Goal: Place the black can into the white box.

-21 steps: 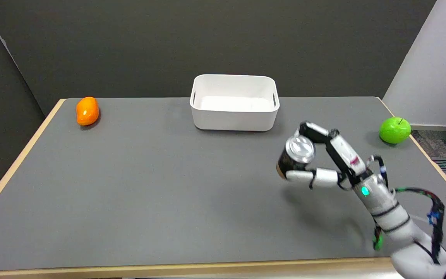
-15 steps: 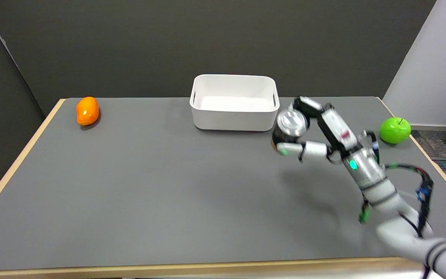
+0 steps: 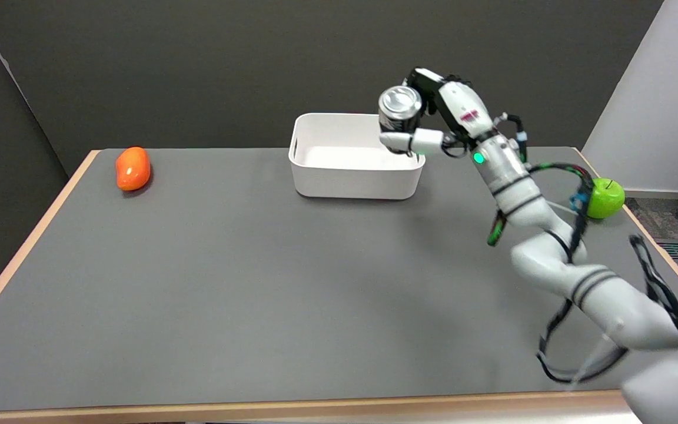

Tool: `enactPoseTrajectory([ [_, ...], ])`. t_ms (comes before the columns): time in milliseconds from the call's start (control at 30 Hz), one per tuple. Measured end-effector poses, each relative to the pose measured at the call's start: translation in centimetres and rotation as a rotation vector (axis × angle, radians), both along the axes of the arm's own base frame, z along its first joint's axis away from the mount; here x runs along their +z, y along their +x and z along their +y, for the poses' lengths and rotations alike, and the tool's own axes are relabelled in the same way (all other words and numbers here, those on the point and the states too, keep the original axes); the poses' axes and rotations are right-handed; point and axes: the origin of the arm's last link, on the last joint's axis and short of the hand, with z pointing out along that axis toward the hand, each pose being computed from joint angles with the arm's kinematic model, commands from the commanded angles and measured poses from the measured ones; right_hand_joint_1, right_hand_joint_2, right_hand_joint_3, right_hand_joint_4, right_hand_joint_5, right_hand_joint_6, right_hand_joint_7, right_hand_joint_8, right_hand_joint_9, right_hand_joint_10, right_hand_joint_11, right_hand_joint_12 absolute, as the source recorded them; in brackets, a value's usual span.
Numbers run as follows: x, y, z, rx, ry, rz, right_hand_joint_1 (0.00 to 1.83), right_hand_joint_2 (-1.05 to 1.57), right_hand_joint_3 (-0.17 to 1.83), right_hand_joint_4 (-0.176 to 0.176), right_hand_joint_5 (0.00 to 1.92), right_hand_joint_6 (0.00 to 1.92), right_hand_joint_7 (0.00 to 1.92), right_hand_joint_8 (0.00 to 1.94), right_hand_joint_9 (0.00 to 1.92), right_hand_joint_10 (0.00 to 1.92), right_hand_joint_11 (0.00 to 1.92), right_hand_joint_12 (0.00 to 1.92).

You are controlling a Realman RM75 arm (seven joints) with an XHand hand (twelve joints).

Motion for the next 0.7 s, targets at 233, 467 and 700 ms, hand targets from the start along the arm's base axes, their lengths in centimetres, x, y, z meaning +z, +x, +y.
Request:
enactPoseTrajectory([
  [233, -0.7, 0.1, -4.6, -0.094, -0.055, 0.048, 1.19, 1.12, 0.27, -0.130, 0.60, 1.48, 0.89, 1.34, 0.81, 1.32, 0.60, 1.92],
  [467, -1.4, -1.3, -7.7, -0.215, -0.093, 0.093, 1.18, 1.16, 0.21, -0.129, 0.58, 1.50, 0.86, 1.38, 0.79, 1.32, 0.53, 1.92],
  [700, -1.7, -2.4, -9.2, -0.304, -0.123, 0.118, 0.37, 0.65, 0.95, 0.008, 0.19, 0.41, 0.36, 0.54, 0.30, 0.83, 0.12, 1.13],
])
